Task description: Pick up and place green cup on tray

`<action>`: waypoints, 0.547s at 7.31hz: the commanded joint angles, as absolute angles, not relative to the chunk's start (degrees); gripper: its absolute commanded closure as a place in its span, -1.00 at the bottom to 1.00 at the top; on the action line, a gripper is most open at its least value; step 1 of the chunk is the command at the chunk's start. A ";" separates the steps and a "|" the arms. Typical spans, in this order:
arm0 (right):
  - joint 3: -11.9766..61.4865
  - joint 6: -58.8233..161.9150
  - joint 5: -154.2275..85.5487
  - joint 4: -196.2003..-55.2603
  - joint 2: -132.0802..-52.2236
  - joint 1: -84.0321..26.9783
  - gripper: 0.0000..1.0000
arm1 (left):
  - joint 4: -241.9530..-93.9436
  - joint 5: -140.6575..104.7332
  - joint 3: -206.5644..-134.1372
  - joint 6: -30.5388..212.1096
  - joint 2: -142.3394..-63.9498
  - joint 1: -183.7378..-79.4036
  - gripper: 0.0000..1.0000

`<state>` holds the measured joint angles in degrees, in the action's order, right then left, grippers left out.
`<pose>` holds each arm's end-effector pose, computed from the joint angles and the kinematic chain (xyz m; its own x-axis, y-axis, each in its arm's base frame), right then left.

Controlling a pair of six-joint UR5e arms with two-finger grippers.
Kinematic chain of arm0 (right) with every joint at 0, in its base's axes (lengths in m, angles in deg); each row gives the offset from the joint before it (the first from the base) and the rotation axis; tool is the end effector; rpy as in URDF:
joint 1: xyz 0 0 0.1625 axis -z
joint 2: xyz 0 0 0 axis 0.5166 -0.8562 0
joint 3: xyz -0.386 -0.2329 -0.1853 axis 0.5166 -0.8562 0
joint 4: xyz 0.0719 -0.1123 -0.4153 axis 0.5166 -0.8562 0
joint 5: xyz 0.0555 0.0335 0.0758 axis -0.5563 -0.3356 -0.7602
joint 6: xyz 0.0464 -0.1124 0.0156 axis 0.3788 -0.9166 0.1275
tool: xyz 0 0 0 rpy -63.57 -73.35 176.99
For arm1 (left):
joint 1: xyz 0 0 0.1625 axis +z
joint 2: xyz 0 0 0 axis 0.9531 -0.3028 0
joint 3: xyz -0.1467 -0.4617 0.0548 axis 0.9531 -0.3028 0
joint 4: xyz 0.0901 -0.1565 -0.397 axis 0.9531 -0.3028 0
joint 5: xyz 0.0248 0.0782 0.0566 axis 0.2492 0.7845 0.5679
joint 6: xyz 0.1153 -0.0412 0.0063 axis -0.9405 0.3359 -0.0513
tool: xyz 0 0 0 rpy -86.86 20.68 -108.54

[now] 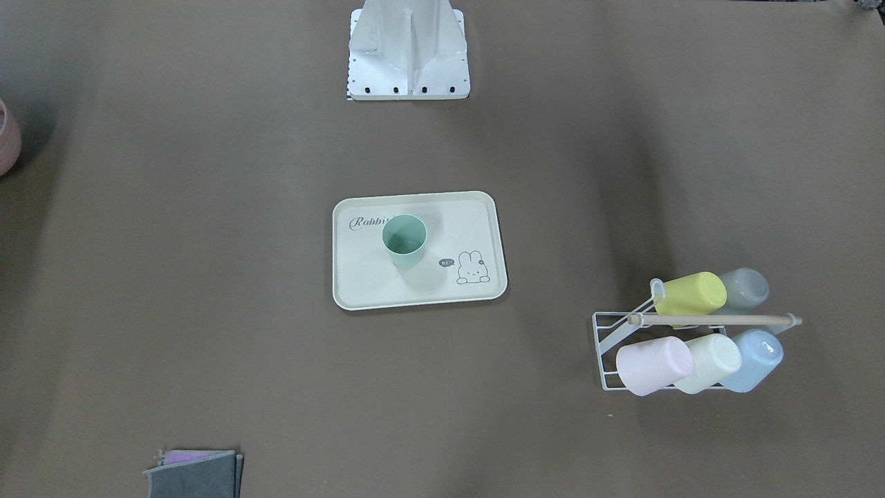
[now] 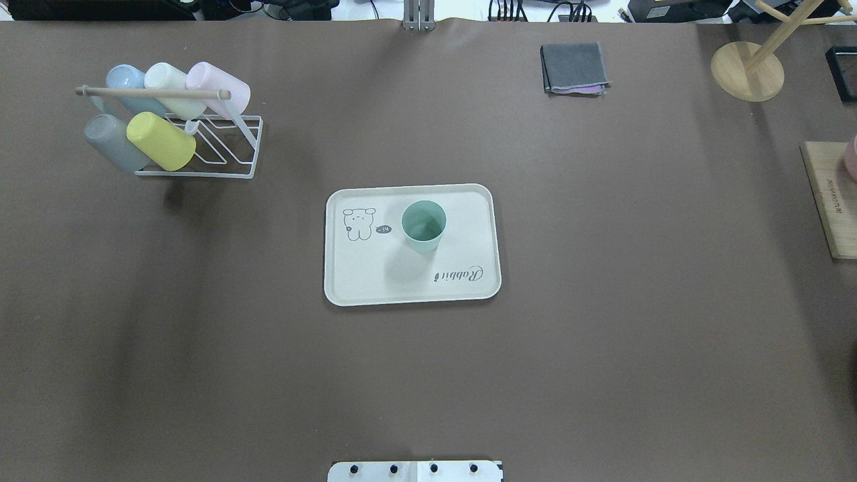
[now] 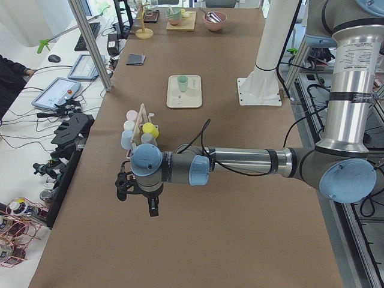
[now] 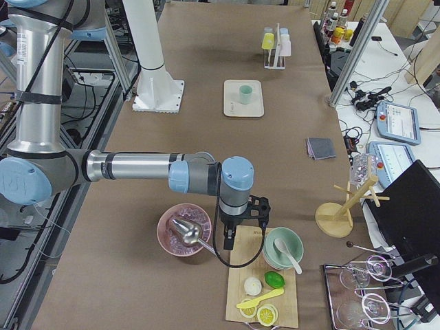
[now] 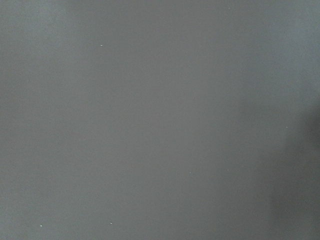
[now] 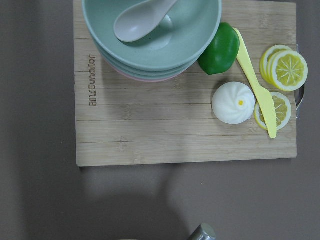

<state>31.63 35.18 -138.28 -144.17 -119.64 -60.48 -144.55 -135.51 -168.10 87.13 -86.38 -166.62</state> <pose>0.0720 -0.4462 0.7306 0.7979 0.0528 0.6005 -0.0296 0.9984 -0.0485 -0.0808 -0.5403 0.7106 0.6311 -0.1815 -0.7542 0.1986 0.9776 -0.0690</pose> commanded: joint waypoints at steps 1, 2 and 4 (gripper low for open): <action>30.64 35.13 -138.32 -144.17 -119.73 -60.48 -1.00 | -144.48 -135.56 -168.06 87.13 -86.36 -166.59 -0.97; 30.64 35.22 -138.32 -144.17 -119.64 -60.48 -1.00 | -144.48 -135.56 -168.06 87.13 -86.36 -166.59 -0.97; 30.64 35.22 -138.32 -144.17 -119.55 -60.48 -1.00 | -144.57 -135.91 -168.15 87.13 -86.45 -166.59 -0.97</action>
